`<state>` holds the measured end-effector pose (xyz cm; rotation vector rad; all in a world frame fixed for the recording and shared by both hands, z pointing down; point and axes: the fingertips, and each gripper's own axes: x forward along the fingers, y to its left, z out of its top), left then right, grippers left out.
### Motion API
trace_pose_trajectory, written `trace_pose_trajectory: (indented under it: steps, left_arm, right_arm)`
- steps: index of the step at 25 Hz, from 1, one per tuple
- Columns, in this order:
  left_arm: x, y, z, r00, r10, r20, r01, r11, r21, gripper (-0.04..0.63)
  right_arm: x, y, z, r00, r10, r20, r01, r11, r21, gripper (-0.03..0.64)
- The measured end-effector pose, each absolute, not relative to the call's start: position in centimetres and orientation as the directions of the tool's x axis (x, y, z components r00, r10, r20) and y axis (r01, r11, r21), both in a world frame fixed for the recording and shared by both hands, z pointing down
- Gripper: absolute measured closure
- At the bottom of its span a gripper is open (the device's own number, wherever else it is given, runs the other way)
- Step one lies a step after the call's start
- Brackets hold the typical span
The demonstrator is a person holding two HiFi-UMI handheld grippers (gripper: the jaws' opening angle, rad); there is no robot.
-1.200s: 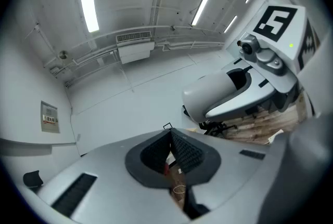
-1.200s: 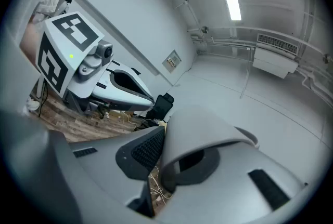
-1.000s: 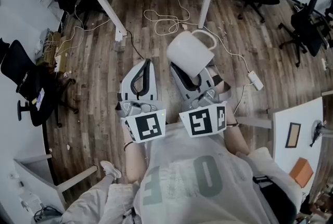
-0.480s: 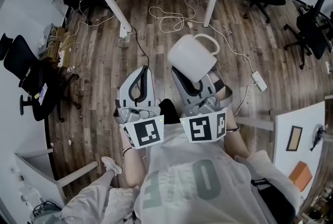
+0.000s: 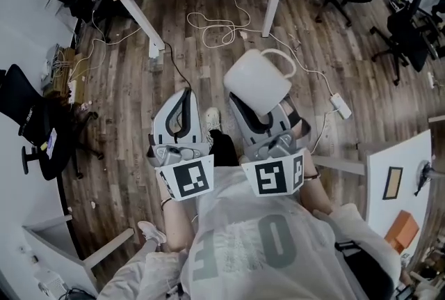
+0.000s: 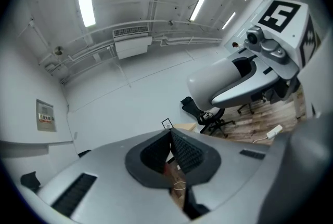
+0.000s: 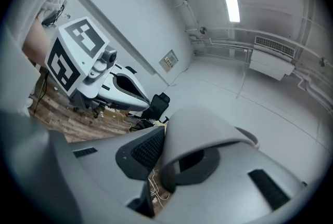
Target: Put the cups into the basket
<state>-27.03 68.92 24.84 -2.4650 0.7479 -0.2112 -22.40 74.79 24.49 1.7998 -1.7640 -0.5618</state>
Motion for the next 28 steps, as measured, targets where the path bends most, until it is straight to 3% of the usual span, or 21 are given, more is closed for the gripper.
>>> trace_pose_trajectory:
  steps: [14, 28]
  left_arm:
    - [-20.5, 57.2, 24.7, 0.873, -0.486, 0.019, -0.416, -0.765, -0.491, 0.586]
    - [-20.9, 42.1, 23.3, 0.877, -0.48, 0.002, -0.432, -0.791, -0.433, 0.586]
  right_arm:
    - [-17.9, 64.5, 23.3, 0.1, -0.993, 0.062, -0.788, -0.041, 0.614, 0.568]
    - [-17.1, 49.9, 22.8, 0.127, -0.986, 0.112, -0.765, -0.025, 0.644, 0.568]
